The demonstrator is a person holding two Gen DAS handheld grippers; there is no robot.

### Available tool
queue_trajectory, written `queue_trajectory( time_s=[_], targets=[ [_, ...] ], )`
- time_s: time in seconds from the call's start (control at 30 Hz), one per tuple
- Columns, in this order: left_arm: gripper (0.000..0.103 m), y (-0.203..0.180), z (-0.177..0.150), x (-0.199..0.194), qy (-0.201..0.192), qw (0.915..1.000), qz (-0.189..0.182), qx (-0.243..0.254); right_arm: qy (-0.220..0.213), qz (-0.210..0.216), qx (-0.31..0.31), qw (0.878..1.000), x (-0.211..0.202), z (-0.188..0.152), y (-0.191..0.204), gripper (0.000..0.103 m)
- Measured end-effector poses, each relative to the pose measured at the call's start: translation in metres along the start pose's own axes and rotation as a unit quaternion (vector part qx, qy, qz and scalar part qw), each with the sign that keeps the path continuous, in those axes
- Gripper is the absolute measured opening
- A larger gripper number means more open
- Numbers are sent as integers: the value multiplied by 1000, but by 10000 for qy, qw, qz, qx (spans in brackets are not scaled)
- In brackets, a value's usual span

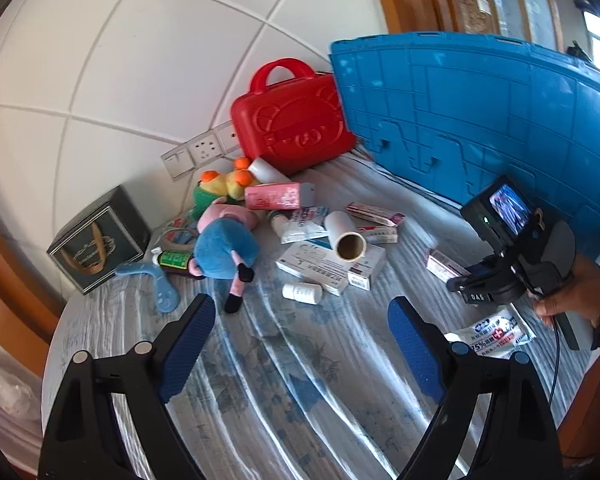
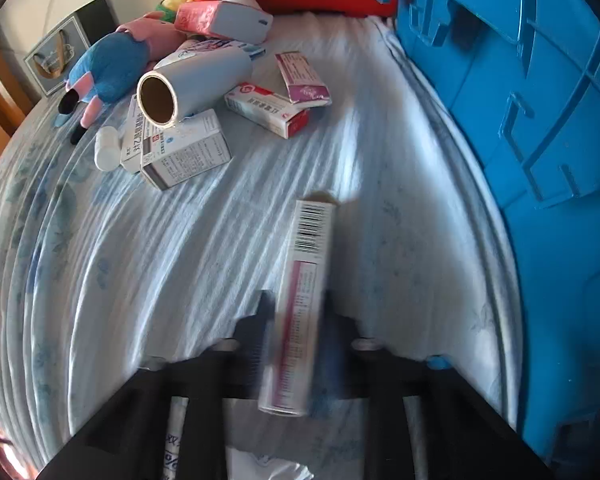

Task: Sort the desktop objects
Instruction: 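Grasp the white wipes packet with the left tool while the right tool grasps the white-pink ointment box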

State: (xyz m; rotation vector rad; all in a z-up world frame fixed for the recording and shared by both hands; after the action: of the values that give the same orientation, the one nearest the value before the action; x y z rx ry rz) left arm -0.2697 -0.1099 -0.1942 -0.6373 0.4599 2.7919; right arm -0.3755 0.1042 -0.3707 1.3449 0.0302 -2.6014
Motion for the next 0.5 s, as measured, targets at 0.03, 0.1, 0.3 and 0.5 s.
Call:
queue_trajectory(
  time_s=[0.03, 0.1, 0.3, 0.5],
  targets=[
    [89, -6, -1, 3, -4, 9999, -122, 64, -43, 1, -38, 10000, -4, -1, 1, 18],
    [89, -22, -6, 11, 30, 9985, -490, 237, -188, 82, -114, 9997, -23, -6, 7, 18],
    [89, -112, -28, 41, -32, 9642, -2130, 1580, -731, -21, -82, 9973, -112, -30, 11, 18],
    [89, -190, -66, 54, -295, 8732, -3603, 3268, -650, -307, 328, 9969, -158, -71, -1, 18]
  ],
)
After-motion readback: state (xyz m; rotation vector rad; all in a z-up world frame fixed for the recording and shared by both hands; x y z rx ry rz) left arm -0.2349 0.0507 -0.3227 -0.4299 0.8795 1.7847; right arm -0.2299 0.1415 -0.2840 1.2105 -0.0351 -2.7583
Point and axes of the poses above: each gripper's, at about its wrist camera, not at the fingertips, and x roughly the way its jaws point, y to its left, z to its top, the point moved 7 cm from there along x, roughly the way its jaws point, and after that the axes turned 13 degrees about -y, right-handed, at the moved point
